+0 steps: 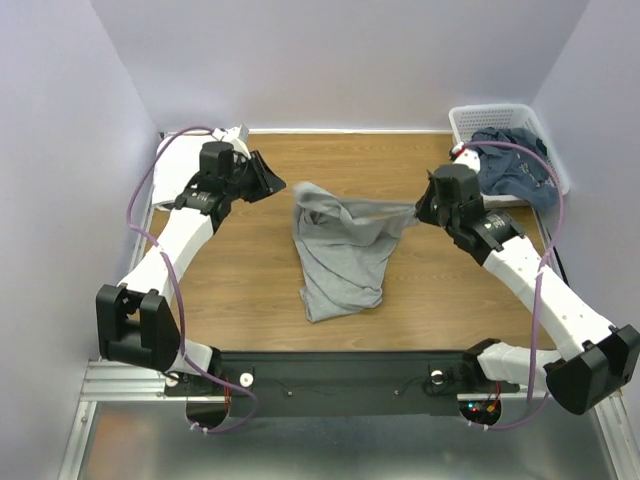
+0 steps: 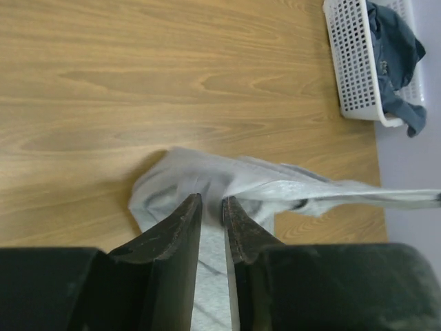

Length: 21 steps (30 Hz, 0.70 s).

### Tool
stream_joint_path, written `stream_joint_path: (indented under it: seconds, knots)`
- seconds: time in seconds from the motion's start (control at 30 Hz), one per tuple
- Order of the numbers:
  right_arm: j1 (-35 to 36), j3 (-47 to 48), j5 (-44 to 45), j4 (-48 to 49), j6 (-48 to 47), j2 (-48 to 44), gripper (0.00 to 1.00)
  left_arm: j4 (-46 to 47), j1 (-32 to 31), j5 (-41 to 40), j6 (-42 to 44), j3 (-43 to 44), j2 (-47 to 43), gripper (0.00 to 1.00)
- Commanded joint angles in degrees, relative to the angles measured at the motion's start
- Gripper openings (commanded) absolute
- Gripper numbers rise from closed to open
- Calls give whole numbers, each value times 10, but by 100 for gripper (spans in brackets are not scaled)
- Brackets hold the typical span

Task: Fold and stack the tank tops
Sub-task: Flatten the tank top out

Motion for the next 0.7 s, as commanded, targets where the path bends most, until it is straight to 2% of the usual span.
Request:
stream_joint_path:
  seconds: [0.0,0.1,0.2,0.3,0.33,0.37,0.43,0.67]
  knots:
    - [-7,-53,-35,50,40,-17,0,88,5,23,-35,-52,3,40]
    - [-7,-101,-46,59,47,-13,1,105,-9,9,-30,-76,19,53]
    - [-6,-114,-50,63,48,-4,0,106,-40,-21,-29,-97,15,54]
    - [-7,-120,-46,67,47,1,0,109,-84,-53,-42,-114,12,50]
    - [-7,-120,-43,67,46,3,0,112,-116,-60,-46,-116,18,49]
    - [-7,-118,-40,67,46,5,0,115,-134,-70,-58,-115,23,42]
    - [-7,-115,-32,68,45,8,0,126,-166,-80,-71,-104,48,35]
    - [-6,-111,-30,71,42,18,0,96,-213,-136,-51,-25,160,24]
